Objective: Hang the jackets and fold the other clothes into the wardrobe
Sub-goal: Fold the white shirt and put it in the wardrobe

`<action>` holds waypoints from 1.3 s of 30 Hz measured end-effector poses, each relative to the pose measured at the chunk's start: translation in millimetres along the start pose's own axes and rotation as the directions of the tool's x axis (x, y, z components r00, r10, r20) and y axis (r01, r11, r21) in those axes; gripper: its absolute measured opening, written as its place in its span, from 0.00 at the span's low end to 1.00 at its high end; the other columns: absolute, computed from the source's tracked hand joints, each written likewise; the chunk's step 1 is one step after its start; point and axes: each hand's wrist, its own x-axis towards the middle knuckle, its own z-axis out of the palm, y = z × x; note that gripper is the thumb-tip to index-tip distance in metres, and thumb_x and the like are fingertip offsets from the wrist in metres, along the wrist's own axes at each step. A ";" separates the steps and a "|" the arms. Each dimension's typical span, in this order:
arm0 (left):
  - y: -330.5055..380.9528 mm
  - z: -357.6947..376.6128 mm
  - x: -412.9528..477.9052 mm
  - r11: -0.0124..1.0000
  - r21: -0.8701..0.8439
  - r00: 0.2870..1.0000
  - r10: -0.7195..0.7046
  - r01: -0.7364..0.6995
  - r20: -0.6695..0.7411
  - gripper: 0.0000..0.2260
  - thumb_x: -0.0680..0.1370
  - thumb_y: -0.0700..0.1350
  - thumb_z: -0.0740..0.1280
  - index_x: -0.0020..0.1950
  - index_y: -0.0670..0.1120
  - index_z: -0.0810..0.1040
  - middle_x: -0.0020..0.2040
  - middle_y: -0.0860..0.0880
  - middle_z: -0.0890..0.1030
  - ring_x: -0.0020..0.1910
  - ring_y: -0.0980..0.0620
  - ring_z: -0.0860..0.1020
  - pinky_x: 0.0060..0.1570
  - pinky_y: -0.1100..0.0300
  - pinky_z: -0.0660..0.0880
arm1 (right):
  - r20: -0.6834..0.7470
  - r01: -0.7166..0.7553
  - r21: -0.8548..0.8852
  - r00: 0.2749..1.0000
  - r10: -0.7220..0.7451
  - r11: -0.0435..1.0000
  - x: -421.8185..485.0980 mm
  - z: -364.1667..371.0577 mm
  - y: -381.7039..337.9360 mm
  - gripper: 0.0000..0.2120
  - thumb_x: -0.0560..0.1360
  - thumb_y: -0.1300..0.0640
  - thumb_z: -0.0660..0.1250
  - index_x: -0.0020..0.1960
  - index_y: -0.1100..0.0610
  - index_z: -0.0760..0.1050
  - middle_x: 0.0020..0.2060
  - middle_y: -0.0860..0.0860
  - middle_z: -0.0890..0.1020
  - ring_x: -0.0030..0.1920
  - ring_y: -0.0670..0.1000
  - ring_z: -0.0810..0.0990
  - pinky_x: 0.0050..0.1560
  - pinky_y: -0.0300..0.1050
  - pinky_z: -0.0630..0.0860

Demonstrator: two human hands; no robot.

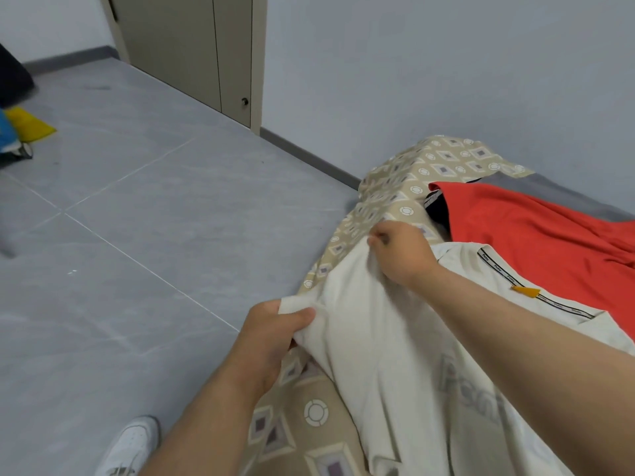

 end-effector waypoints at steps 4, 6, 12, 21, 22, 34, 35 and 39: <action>2.2 -10.4 8.0 0.988 0.079 0.956 0.147 -0.131 -0.254 0.07 0.71 0.33 0.73 0.43 0.43 0.81 0.33 0.51 0.85 0.32 0.53 0.83 0.32 0.59 0.79 | -0.229 -0.091 0.207 0.964 0.139 0.974 8.7 -5.3 0.4 0.11 0.77 0.59 0.64 0.38 0.58 0.80 0.34 0.50 0.81 0.40 0.54 0.77 0.42 0.47 0.71; -1.6 -11.2 9.7 0.990 0.087 0.957 0.128 -0.108 -0.261 0.06 0.71 0.34 0.74 0.43 0.43 0.82 0.36 0.48 0.85 0.34 0.49 0.82 0.35 0.57 0.78 | -0.157 -0.173 0.124 0.969 0.192 0.977 4.9 0.2 6.7 0.16 0.77 0.59 0.63 0.30 0.56 0.72 0.30 0.53 0.74 0.38 0.59 0.73 0.38 0.48 0.68; -6.7 0.5 6.9 0.861 -0.434 0.944 -0.323 0.266 -0.062 0.03 0.73 0.39 0.69 0.42 0.45 0.76 0.30 0.46 0.78 0.24 0.52 0.74 0.25 0.65 0.68 | -0.175 -0.103 -0.032 0.980 0.096 0.994 -24.4 14.6 15.0 0.16 0.82 0.53 0.55 0.63 0.60 0.75 0.60 0.60 0.77 0.62 0.63 0.72 0.62 0.56 0.67; -5.8 3.2 -1.8 0.810 -0.426 0.901 -0.434 0.402 0.025 0.04 0.78 0.36 0.64 0.49 0.38 0.78 0.38 0.43 0.80 0.35 0.46 0.78 0.32 0.56 0.75 | -0.084 -0.107 -0.148 0.992 0.096 0.983 -8.4 -8.5 45.8 0.20 0.74 0.54 0.52 0.47 0.62 0.81 0.50 0.60 0.80 0.54 0.63 0.74 0.58 0.55 0.68; -4.9 4.3 -1.0 0.807 -0.455 0.909 -0.416 0.376 0.014 0.05 0.80 0.35 0.62 0.51 0.37 0.77 0.42 0.41 0.82 0.40 0.44 0.80 0.35 0.53 0.77 | -0.069 -0.093 -0.156 0.994 0.083 0.983 -6.9 -8.7 51.2 0.16 0.77 0.56 0.55 0.43 0.62 0.79 0.49 0.60 0.79 0.54 0.63 0.74 0.57 0.55 0.68; -22.7 12.7 9.0 0.925 -0.372 0.954 -0.176 0.077 -0.242 0.06 0.80 0.36 0.63 0.54 0.40 0.77 0.47 0.40 0.83 0.42 0.43 0.82 0.30 0.56 0.79 | -0.153 -0.110 -0.359 0.987 0.058 0.927 -8.7 -5.7 54.2 0.18 0.79 0.52 0.64 0.64 0.61 0.75 0.61 0.65 0.75 0.62 0.65 0.72 0.65 0.60 0.66; -21.6 13.4 8.0 0.921 -0.372 0.958 -0.199 0.111 -0.207 0.06 0.79 0.35 0.63 0.54 0.38 0.78 0.45 0.40 0.84 0.41 0.44 0.82 0.29 0.57 0.79 | -0.145 -0.056 -0.350 0.989 0.005 0.935 -22.9 -3.1 52.2 0.19 0.78 0.54 0.64 0.66 0.61 0.73 0.64 0.64 0.73 0.65 0.64 0.71 0.67 0.61 0.64; -23.1 18.5 -2.7 0.976 -0.196 0.968 -0.135 0.094 -0.210 0.08 0.75 0.33 0.66 0.54 0.35 0.79 0.41 0.40 0.84 0.35 0.45 0.82 0.31 0.58 0.78 | -0.016 0.102 -0.352 0.993 -0.114 0.931 -98.3 -8.5 67.2 0.22 0.78 0.54 0.59 0.69 0.63 0.71 0.69 0.63 0.70 0.70 0.63 0.67 0.67 0.64 0.65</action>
